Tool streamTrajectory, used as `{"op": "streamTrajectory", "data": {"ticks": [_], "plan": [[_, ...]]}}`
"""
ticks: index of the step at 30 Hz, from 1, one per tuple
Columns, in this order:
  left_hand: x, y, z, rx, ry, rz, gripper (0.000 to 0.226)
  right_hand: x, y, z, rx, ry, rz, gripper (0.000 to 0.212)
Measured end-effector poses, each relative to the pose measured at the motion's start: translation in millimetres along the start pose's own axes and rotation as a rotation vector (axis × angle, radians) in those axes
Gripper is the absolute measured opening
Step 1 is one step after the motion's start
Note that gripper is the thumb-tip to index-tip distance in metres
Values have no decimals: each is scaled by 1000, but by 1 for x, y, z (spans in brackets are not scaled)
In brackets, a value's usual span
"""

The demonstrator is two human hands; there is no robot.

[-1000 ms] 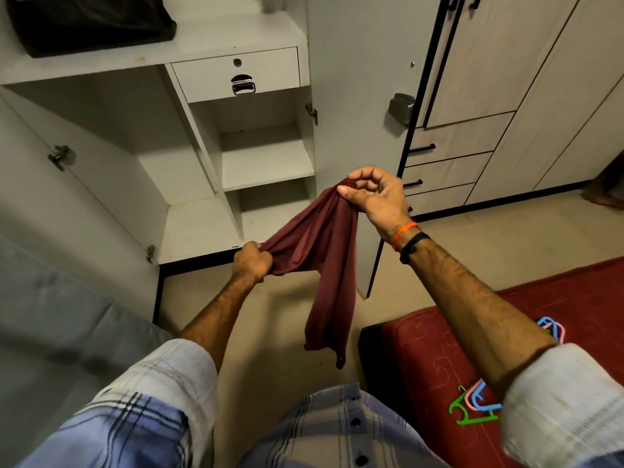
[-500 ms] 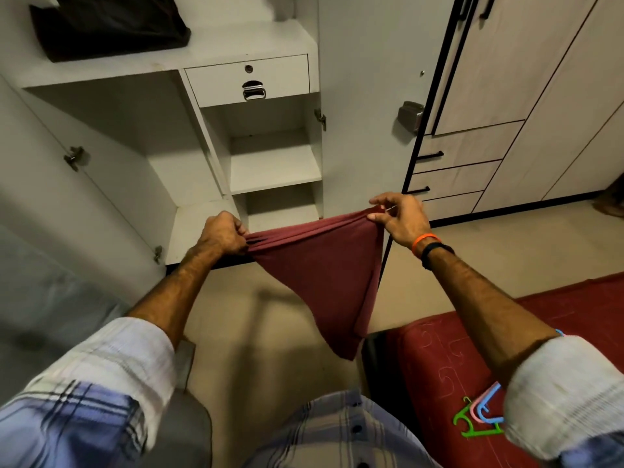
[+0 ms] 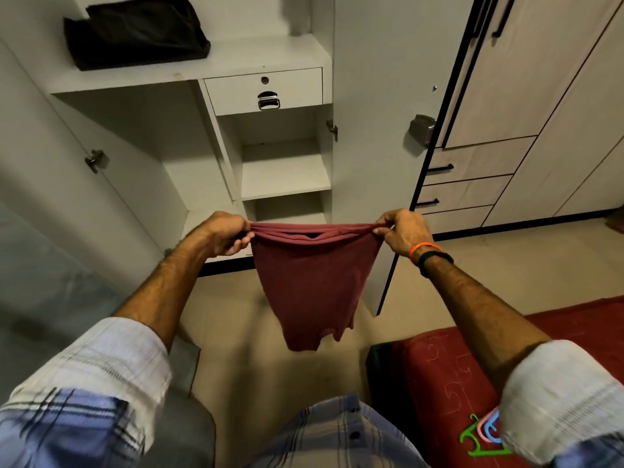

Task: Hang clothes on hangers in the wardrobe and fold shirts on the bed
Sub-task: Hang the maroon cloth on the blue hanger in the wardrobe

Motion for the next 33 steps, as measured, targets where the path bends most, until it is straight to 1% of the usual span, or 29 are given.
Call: {"op": "streamTrajectory", "data": {"ticks": [1,3,6,8,9,10,12,13,14,16,18,20,22,23,25,28,29,31,33], "plan": [[1,-1,0,61,-47,27,27,-1,1,1,-22,4,-21,2],[-1,-1,5,163,-65,30,27,-2,4,2,-139,1,-75,6],[-1,4,12,331,25,-60,22,-2,0,3,-361,-7,-127,13],[1,8,14,386,77,-141,19,-2,-5,4,-484,15,-147,15],[0,10,15,339,101,-202,21,-2,-6,5,-537,26,-155,16],[-1,13,18,219,140,-279,24,-3,-8,6,-570,34,-159,17],[6,19,20,-99,253,-454,29,-7,-10,8,-595,43,-159,16],[11,22,19,-201,303,-528,29,-8,-11,9,-609,46,-155,16],[15,23,17,-246,327,-588,28,-10,-12,9,-621,51,-151,16],[18,25,14,-261,356,-642,28,-12,-13,11,-625,68,-138,13],[19,25,15,-285,388,-658,28,-12,-13,11,-609,78,-122,8],[24,27,18,-357,460,-670,20,-11,-12,11,-571,78,-101,6],[29,29,17,-468,523,-686,21,-10,-10,9,-538,78,-83,7],[28,28,17,-486,527,-692,23,-10,-9,9,-535,78,-78,8],[20,24,17,-421,484,-685,29,-10,-9,8,-549,88,-74,15],[6,14,17,-177,334,-621,34,-9,-9,6,-611,87,-77,24],[3,10,16,-89,283,-605,31,-8,-9,4,-631,83,-82,25],[1,5,12,54,195,-582,18,-8,-6,2,-650,65,-108,24],[-2,2,9,103,141,-570,5,-8,-3,-2,-669,38,-131,23]]}}
Point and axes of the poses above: each hand's wrist, its own x-axis away from the middle knuckle, its own z-axis out of the back of the hand, y = z × x, the point moved 7 cm from there along -x, towards the middle knuckle, and after that the axes turned 11 degrees about x, right-handed, at the moved point
